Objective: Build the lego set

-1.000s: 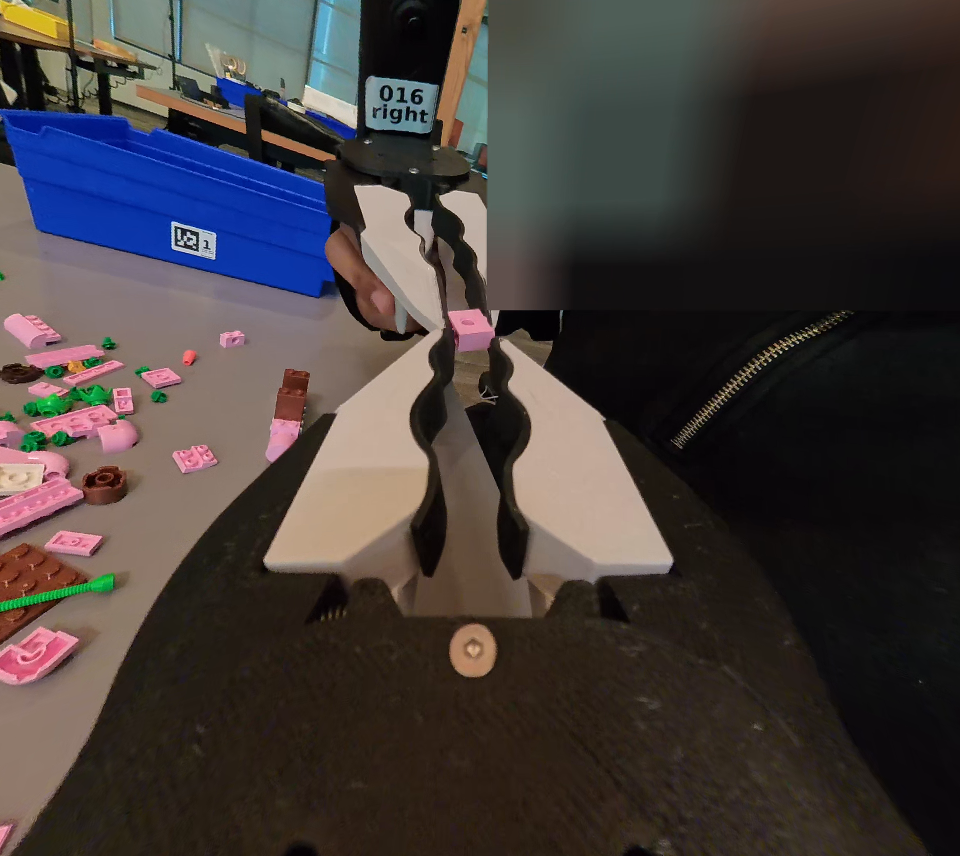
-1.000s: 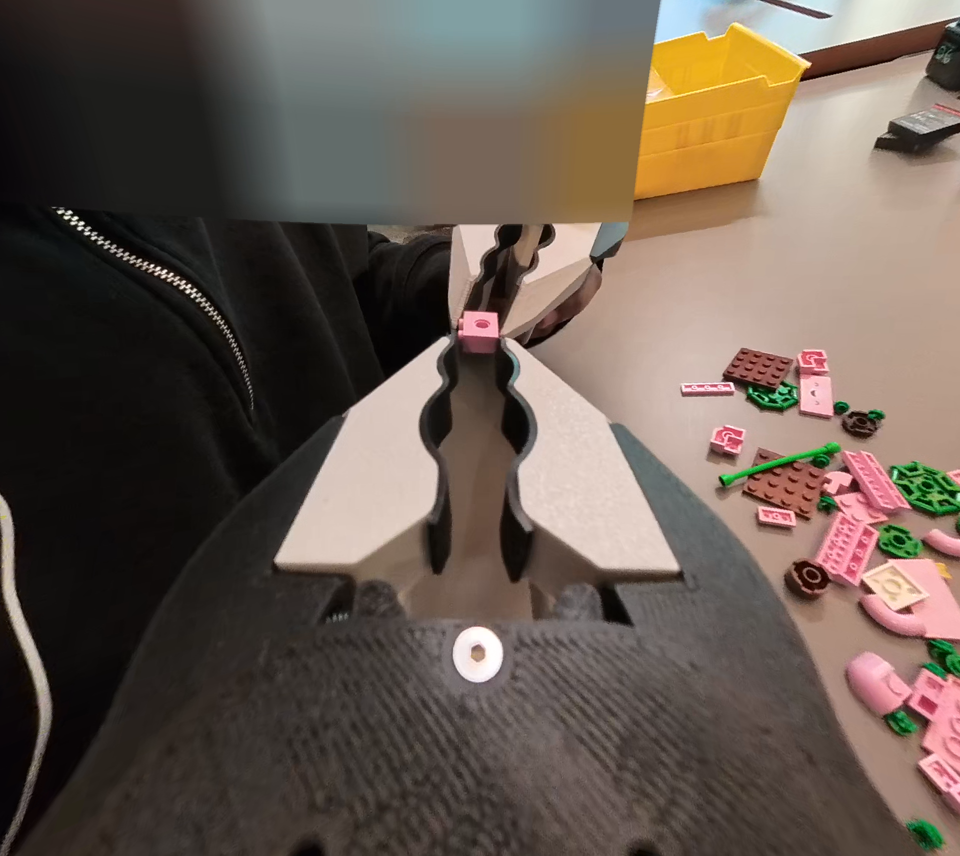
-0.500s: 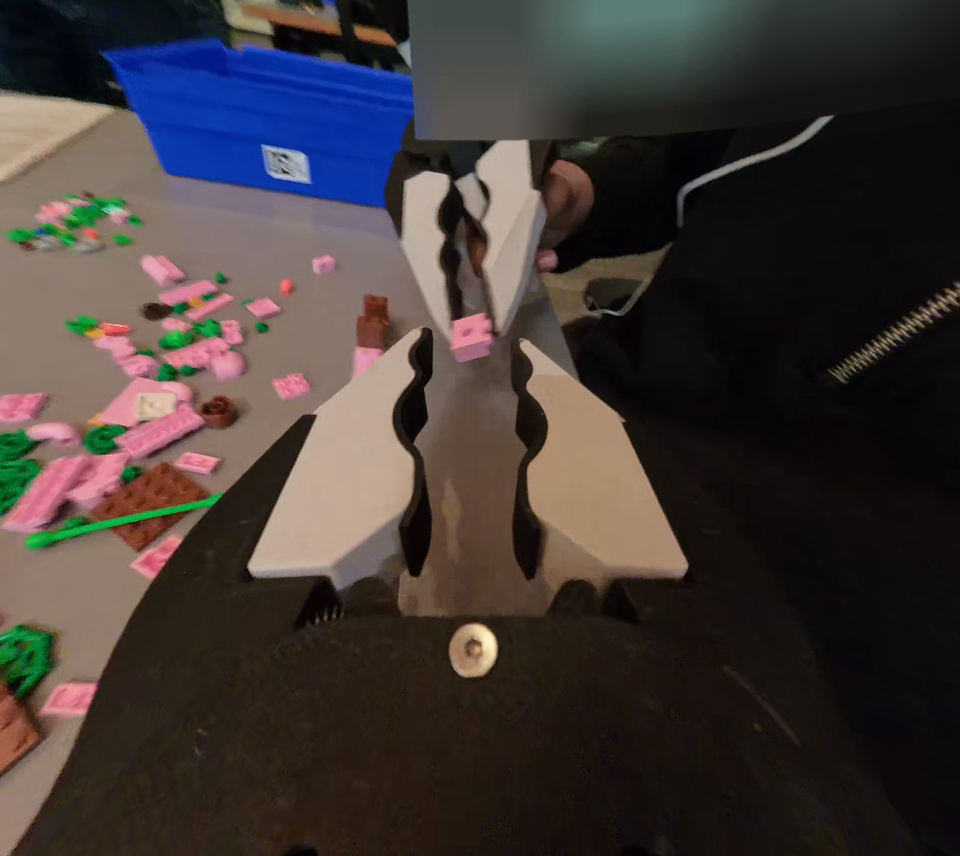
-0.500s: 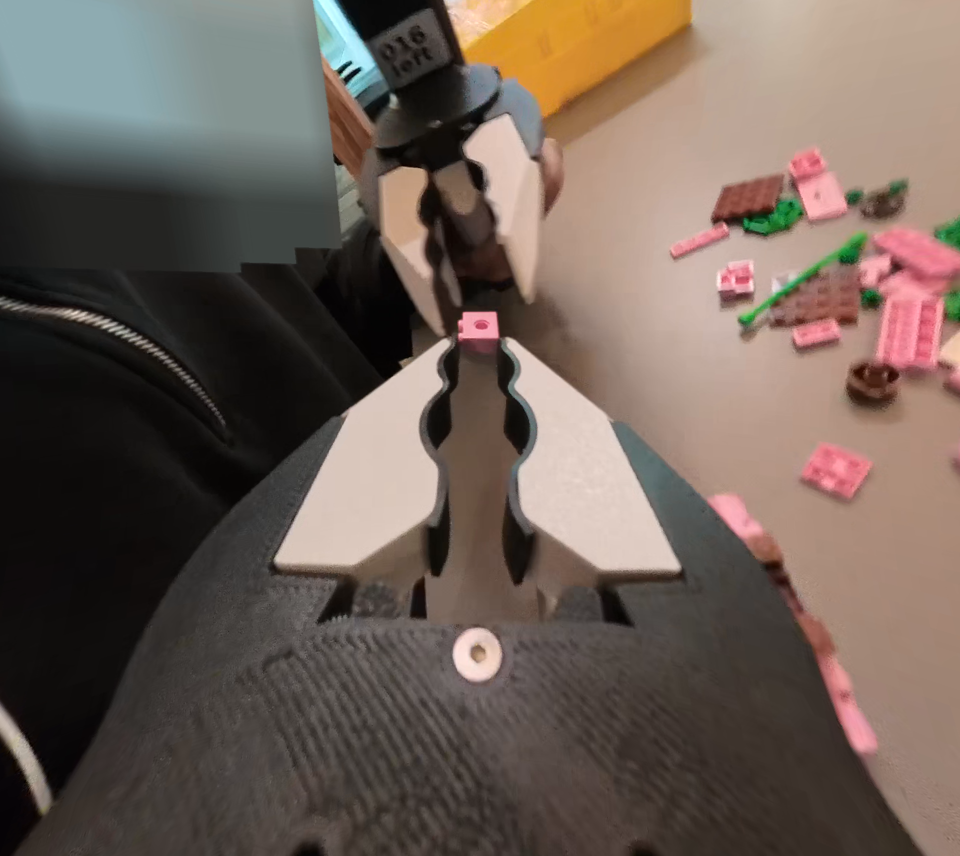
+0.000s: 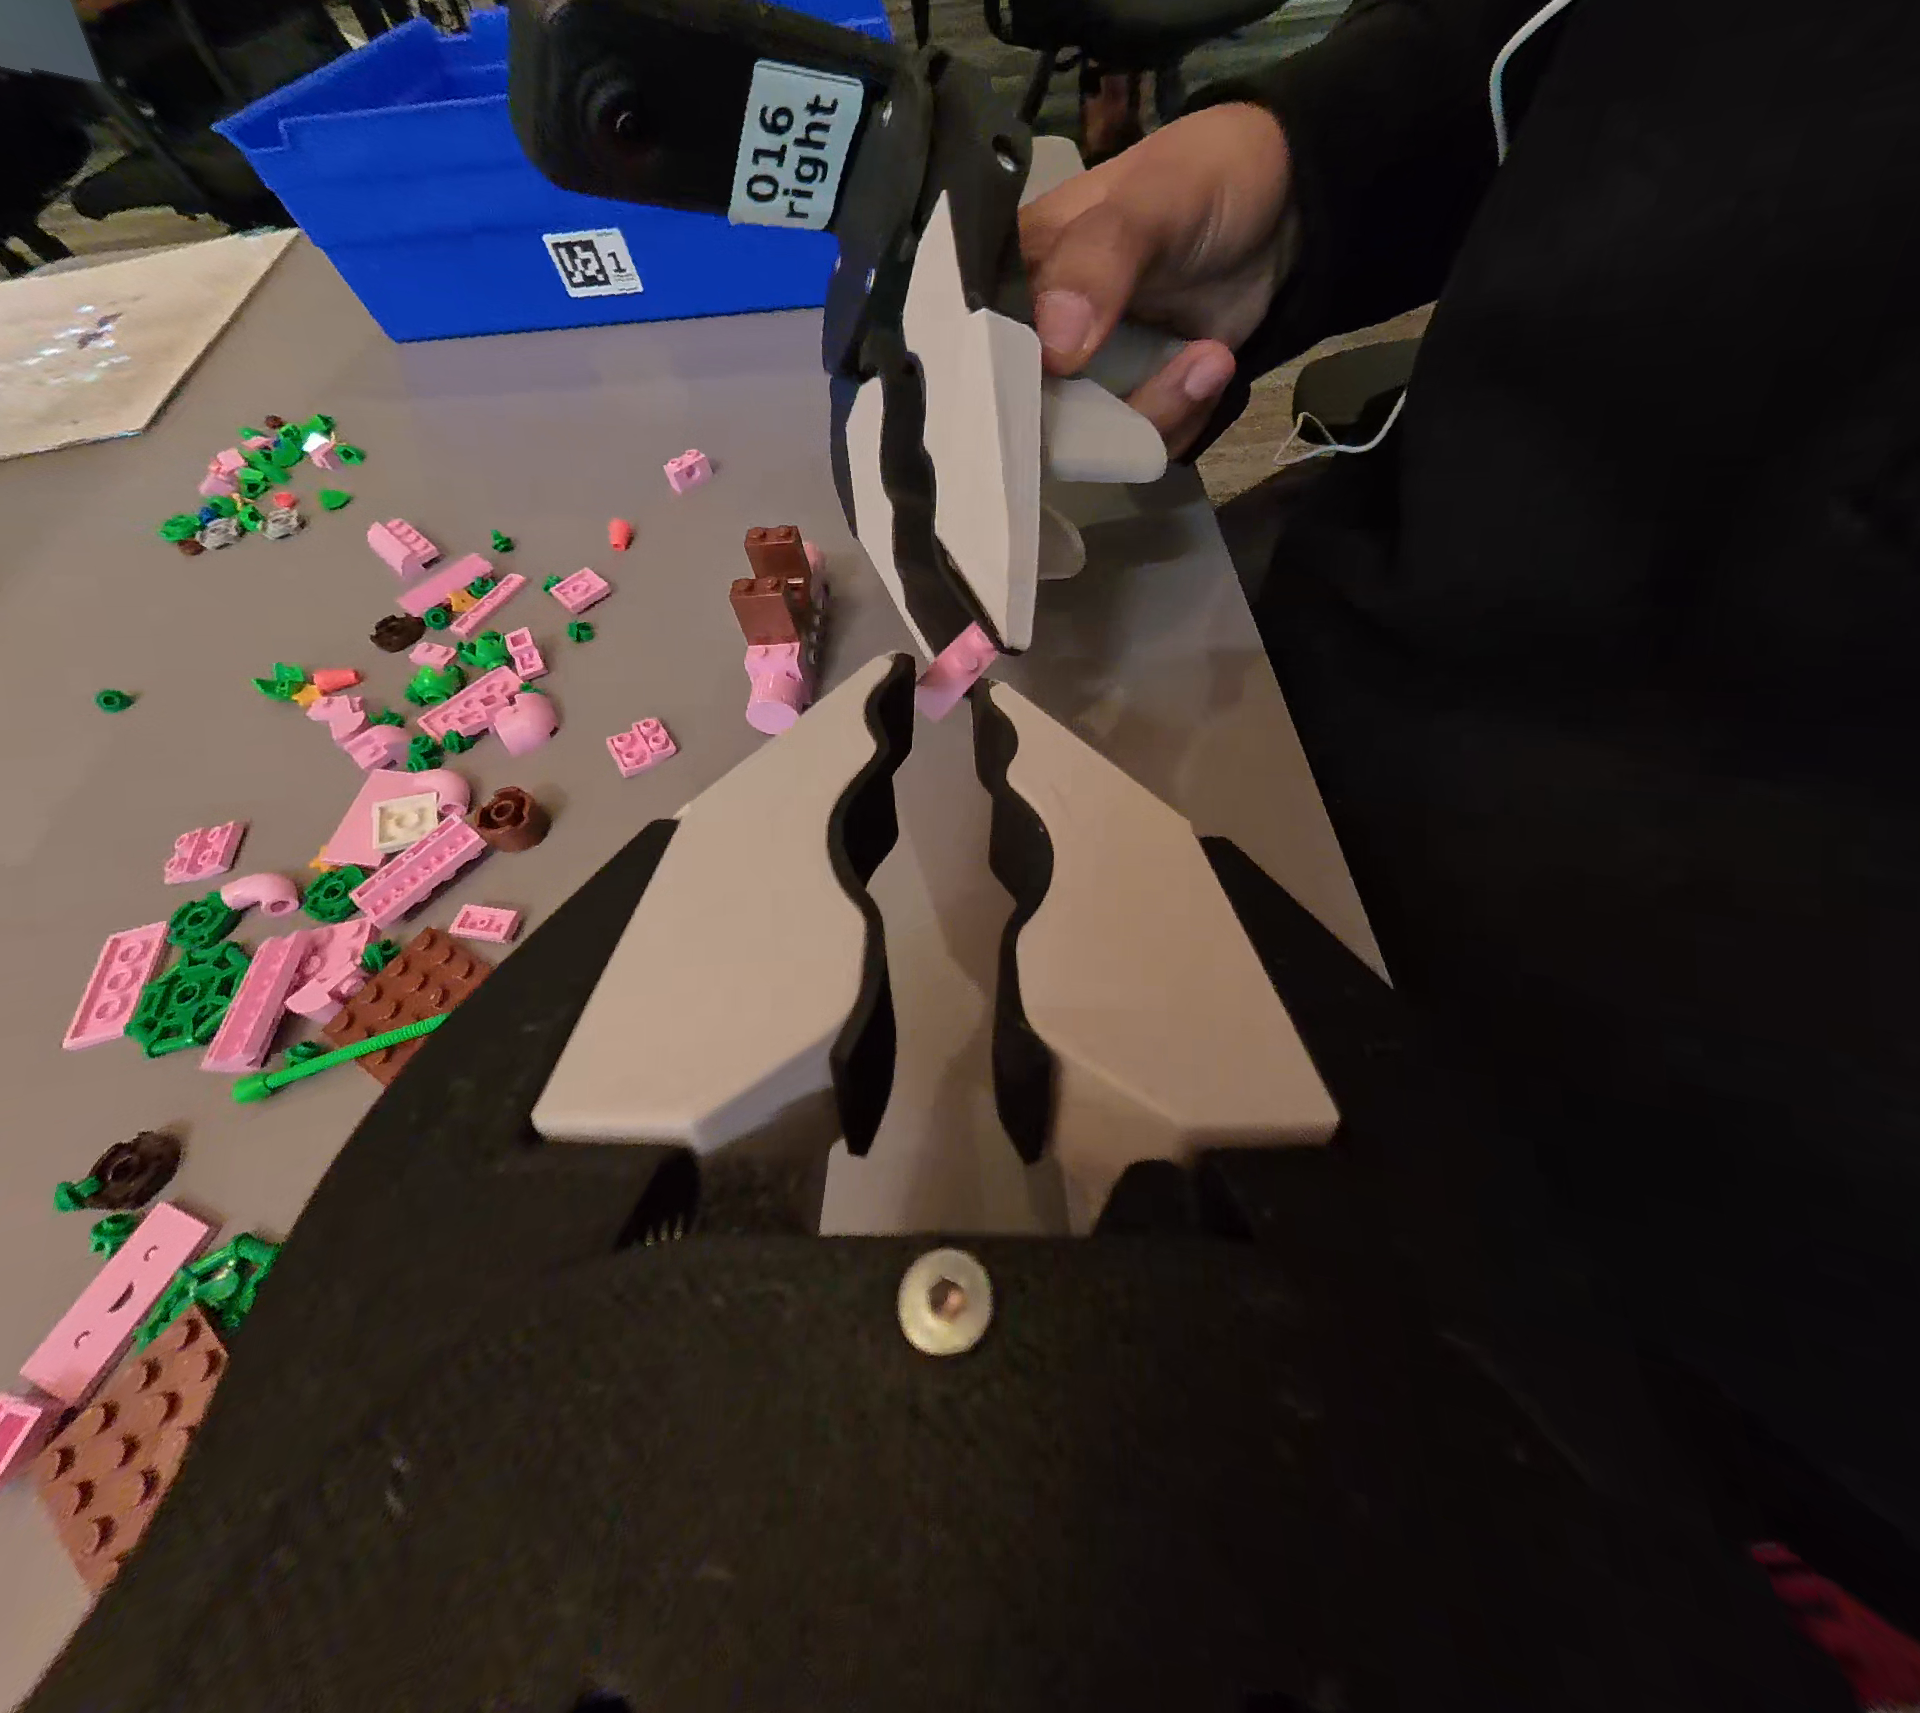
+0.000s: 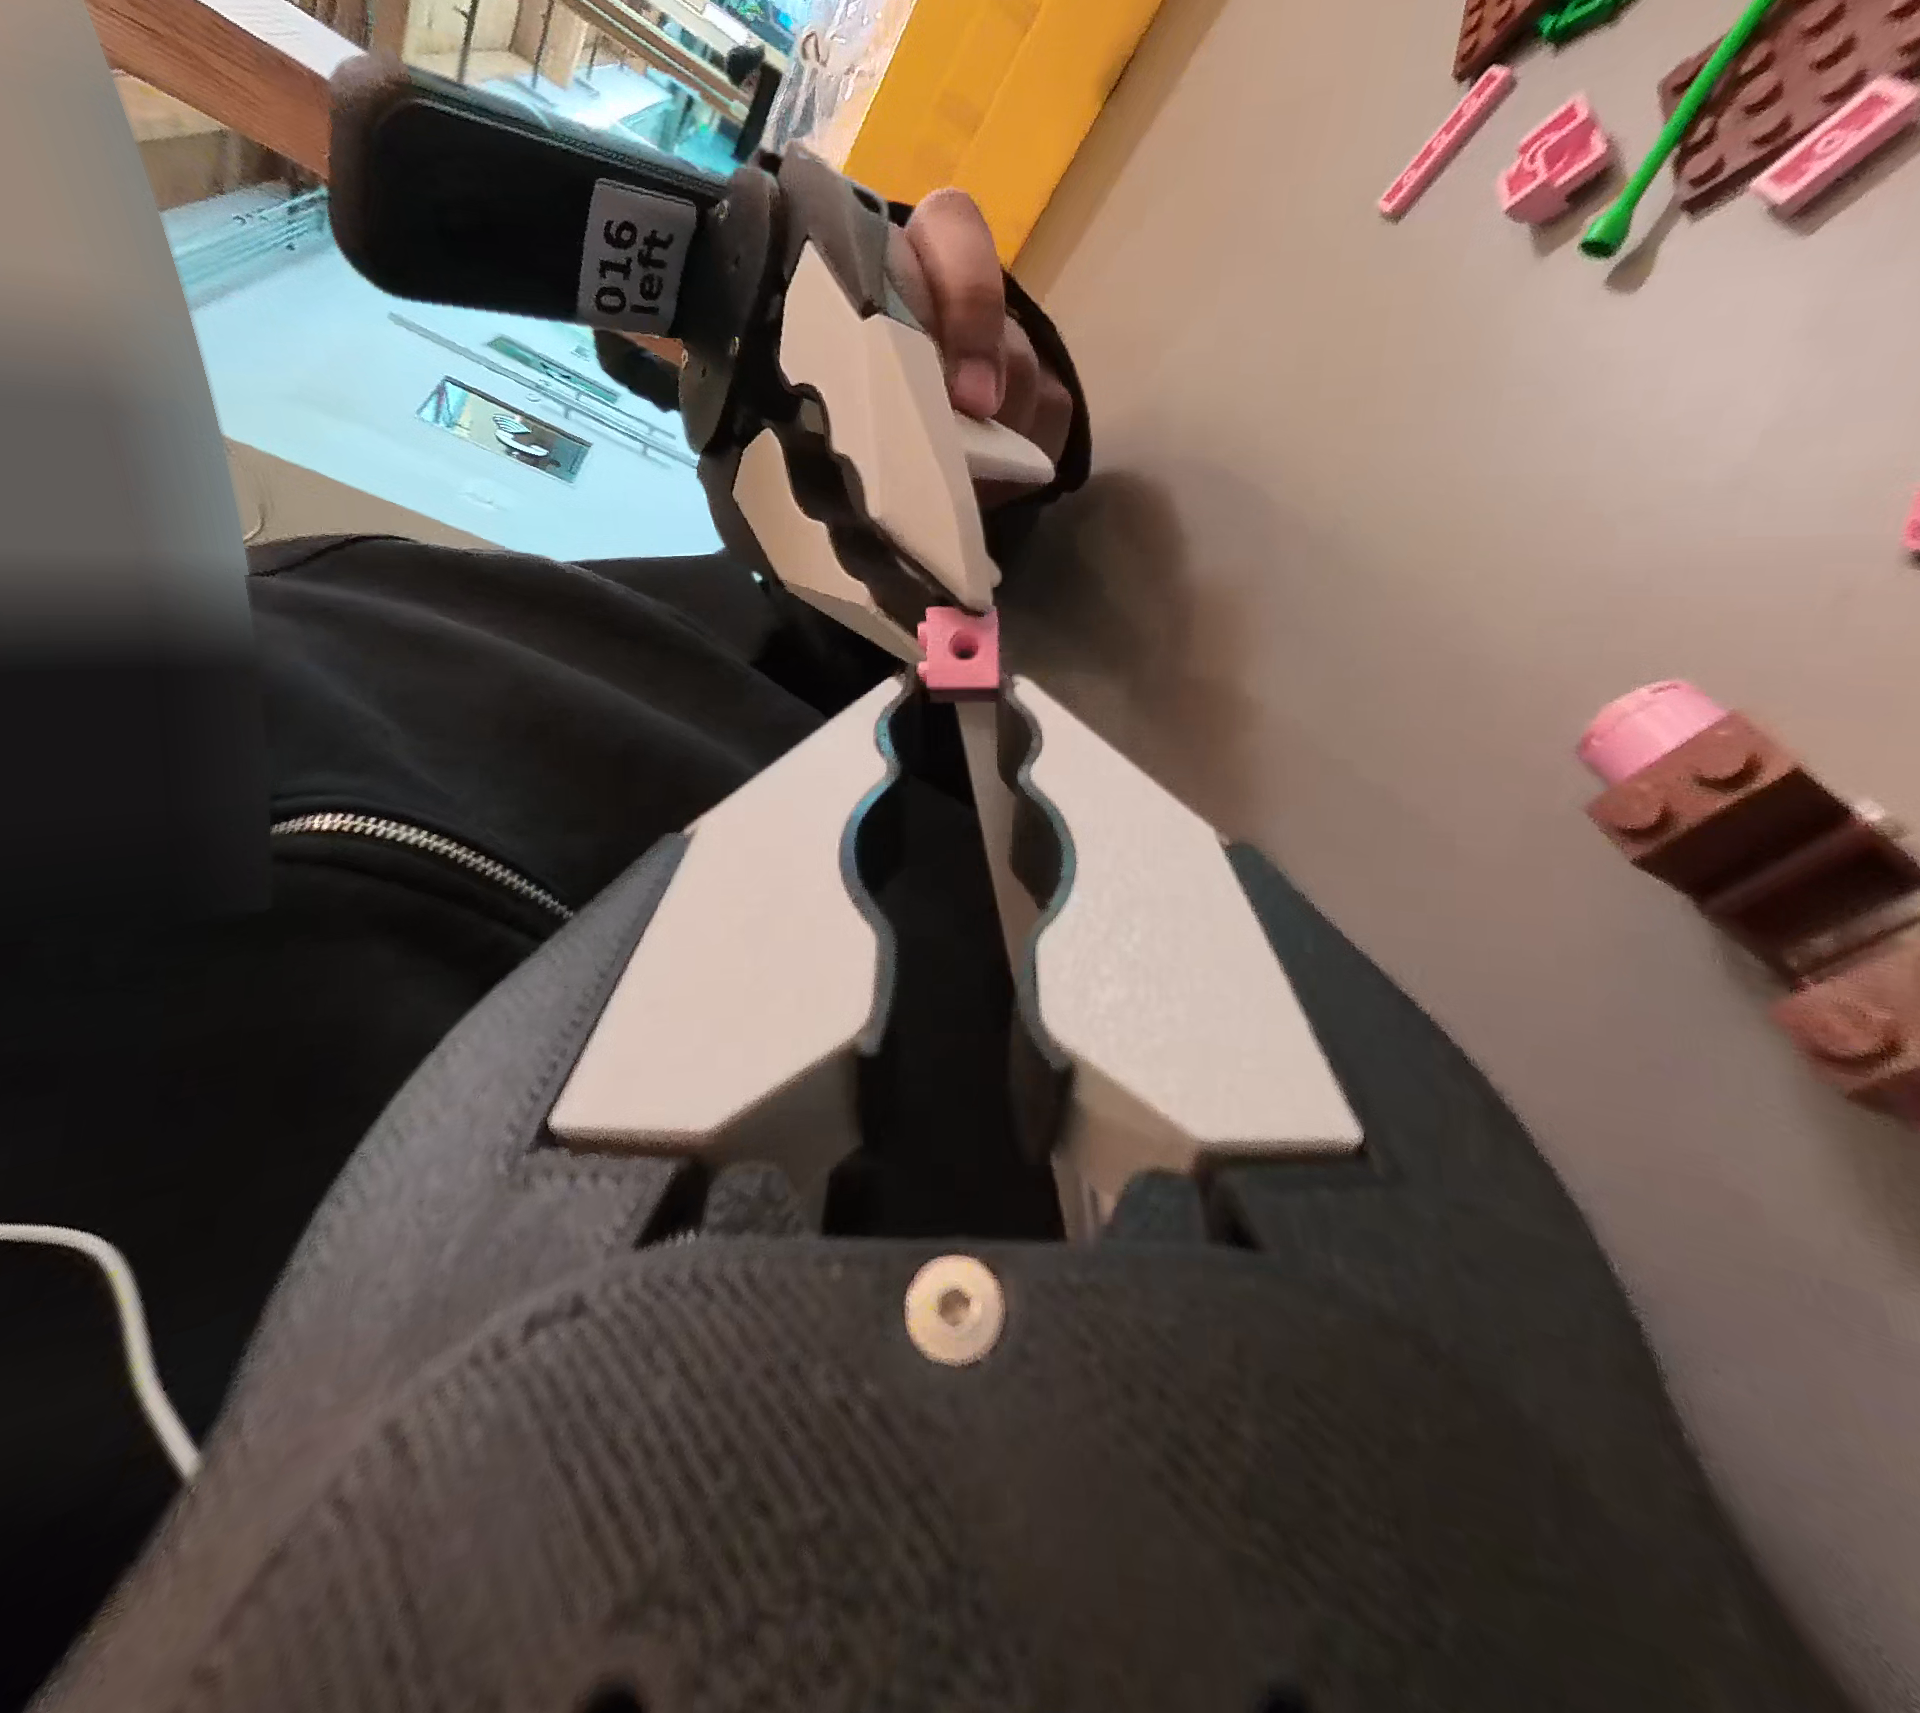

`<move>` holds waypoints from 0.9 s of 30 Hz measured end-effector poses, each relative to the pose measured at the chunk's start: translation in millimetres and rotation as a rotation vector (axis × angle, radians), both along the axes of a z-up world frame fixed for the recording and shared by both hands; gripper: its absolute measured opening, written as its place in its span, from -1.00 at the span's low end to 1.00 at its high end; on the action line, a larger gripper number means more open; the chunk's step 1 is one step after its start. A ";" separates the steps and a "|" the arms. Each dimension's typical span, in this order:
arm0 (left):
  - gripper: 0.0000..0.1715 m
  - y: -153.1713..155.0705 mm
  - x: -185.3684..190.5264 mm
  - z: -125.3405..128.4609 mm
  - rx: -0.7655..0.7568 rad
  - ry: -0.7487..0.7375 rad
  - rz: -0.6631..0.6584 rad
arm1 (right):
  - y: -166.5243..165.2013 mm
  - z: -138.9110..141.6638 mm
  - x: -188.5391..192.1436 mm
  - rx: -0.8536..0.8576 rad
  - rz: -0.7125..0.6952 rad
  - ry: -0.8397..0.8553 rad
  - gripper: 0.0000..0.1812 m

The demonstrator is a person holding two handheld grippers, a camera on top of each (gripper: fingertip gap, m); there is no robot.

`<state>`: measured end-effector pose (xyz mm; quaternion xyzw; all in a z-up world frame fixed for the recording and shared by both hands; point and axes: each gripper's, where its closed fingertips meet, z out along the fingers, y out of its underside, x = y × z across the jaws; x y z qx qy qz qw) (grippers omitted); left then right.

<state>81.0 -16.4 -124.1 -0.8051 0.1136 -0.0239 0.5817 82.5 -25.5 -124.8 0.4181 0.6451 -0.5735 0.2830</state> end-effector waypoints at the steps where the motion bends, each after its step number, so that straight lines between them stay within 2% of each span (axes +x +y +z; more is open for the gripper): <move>1: -0.90 0.4 0.6 -0.7 -0.001 0.004 -0.003 | 0.3 -0.4 0.6 -0.003 0.006 -0.013 -0.86; 5: -0.92 0.5 2.8 -9.3 -0.048 0.005 -0.022 | 2.2 -4.8 2.4 0.037 0.027 -0.021 -0.85; 11: -0.93 -0.2 -12.9 -16.9 -0.092 -0.047 0.047 | 19.4 3.7 -14.7 0.187 -0.022 0.164 -0.72; 15: -0.92 -0.6 -23.0 -34.8 -0.194 -0.083 0.098 | 33.4 -2.3 -36.5 0.416 -0.051 0.325 -0.70; 18: -0.93 -1.8 -27.3 -38.6 -0.223 -0.127 0.118 | 42.2 -13.7 -53.3 0.631 -0.039 0.452 -0.71; 23: -0.93 -4.8 -28.2 -55.0 -0.344 -0.239 0.119 | 37.1 -25.9 -88.4 0.861 0.071 0.670 -0.75; 25: -0.93 -5.1 -29.1 -59.6 -0.373 -0.241 0.134 | 29.0 -32.9 -104.5 0.891 0.177 0.762 -0.80; 27: -0.93 -5.7 -29.4 -62.5 -0.391 -0.233 0.142 | 22.3 -44.5 -114.5 0.902 0.283 0.763 -0.78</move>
